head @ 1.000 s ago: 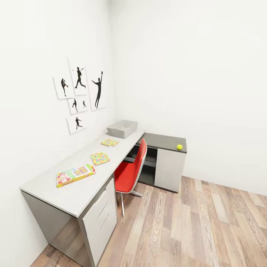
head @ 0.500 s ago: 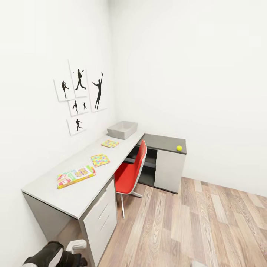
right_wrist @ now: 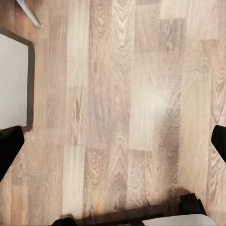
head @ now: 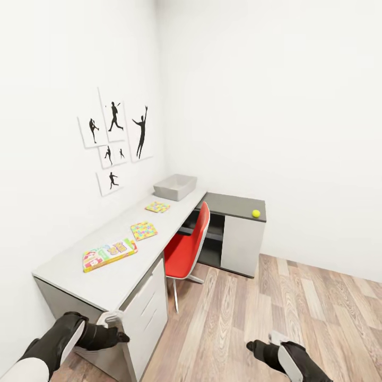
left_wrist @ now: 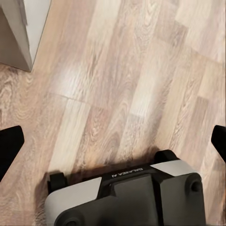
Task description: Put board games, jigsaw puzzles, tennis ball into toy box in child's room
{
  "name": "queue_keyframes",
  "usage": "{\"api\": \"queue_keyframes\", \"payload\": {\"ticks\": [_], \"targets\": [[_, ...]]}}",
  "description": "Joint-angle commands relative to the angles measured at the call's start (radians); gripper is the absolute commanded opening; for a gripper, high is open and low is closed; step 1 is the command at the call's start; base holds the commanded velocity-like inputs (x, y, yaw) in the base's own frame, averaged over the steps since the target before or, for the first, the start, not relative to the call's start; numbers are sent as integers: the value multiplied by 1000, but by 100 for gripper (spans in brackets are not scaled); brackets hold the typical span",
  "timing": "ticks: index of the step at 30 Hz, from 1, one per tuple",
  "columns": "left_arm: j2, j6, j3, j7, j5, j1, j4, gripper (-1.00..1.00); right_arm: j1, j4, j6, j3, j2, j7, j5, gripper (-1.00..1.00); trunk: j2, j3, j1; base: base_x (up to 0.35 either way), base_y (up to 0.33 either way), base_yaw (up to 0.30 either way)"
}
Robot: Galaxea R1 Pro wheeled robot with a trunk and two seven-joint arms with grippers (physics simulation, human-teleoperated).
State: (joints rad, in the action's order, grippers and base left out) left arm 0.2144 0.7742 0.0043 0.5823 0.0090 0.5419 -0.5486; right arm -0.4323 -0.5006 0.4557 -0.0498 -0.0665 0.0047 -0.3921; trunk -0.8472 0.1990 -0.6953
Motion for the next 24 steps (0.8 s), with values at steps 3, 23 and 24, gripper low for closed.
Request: {"api": "queue_keyframes", "payload": {"ticks": [3,23,24], "targets": [[8,35,0,57,0,-1,-47,100,3,-82,65,-3,0,1,-11,100,20,-8,11,0,0,0],[137,231,3,365,-2,-46,-510,100,69,-724,378,-41,14,3,-24,100,160,-71,88,0,0,0],[139,234,4,378,-3,-48,-521,100,73,-730,379,-42,14,4,-24,100,167,-74,92,0,0,0]]}}
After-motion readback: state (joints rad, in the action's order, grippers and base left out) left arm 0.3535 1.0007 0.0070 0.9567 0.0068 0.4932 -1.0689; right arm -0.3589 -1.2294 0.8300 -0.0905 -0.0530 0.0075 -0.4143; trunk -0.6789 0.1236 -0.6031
